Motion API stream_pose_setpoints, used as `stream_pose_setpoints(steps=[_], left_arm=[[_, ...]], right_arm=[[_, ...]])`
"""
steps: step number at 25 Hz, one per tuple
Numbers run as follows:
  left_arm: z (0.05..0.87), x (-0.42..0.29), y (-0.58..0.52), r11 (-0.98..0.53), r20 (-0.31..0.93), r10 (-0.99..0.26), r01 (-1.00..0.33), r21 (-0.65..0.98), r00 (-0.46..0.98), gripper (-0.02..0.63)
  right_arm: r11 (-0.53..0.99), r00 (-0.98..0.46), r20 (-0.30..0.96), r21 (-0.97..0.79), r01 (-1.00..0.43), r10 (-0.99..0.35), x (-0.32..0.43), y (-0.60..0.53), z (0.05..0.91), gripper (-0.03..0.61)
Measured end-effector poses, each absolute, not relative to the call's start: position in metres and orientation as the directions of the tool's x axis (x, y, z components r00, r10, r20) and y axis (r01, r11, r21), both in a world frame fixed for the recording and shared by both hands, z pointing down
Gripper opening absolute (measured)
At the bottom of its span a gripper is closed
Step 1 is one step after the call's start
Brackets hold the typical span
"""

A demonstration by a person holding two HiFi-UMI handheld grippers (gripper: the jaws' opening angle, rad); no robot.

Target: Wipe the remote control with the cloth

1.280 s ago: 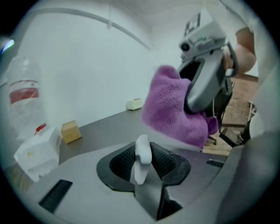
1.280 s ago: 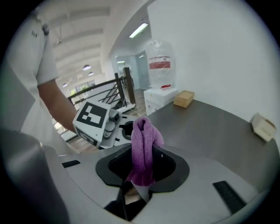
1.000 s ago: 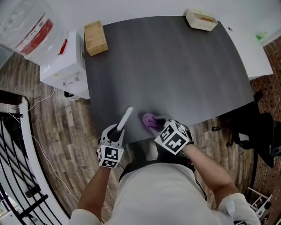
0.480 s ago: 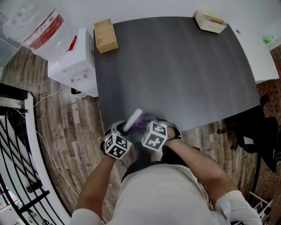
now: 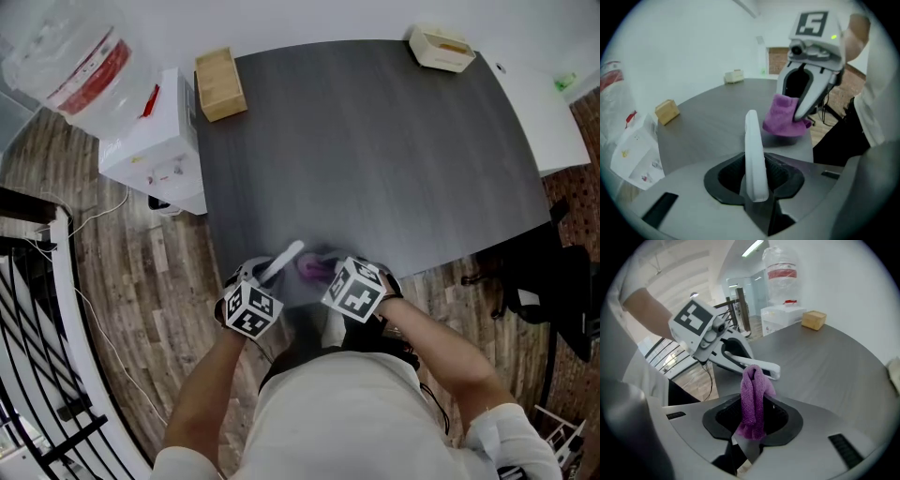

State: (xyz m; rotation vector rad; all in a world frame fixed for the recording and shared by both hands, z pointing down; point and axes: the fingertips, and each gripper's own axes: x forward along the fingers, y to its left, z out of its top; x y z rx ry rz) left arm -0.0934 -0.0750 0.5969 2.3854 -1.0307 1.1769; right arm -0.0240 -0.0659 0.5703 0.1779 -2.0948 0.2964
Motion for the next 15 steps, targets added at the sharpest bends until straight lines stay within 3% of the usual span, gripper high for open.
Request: stream_pose_setpoints(steps=[3, 5, 10, 15], left_arm=[[0.566, -0.088, -0.066, -0.703, 0.661, -0.549, -0.710, -0.033, 0.512, 0.106], [0.562, -0.082, -0.057, -0.725, 0.655, -0.541, -0.687, -0.046, 0.527, 0.106], [0.573, -0.065, -0.053, -0.748, 0.712, -0.493, -0.661, -0.053, 0.500, 0.106], [0.581, -0.069, -0.059, -0.703, 0.747, -0.475, -0.711, -0.005, 0.465, 0.106]], right_arm=[[0.915, -0.496, 0.858, -0.089, -0.394, -0.130, 0.017, -0.106, 0.558, 0.109], [0.894, -0.464, 0.867, -0.051, -0.445, -0.182, 0.026, -0.131, 0.558, 0.109], [0.951, -0.469, 0.874, -0.026, -0.308, -0.128, -0.007, -0.113, 0.551, 0.109], [0.929, -0.533, 0.831, -0.056, -0.365, -0.160, -0.020, -0.109, 0.523, 0.106]])
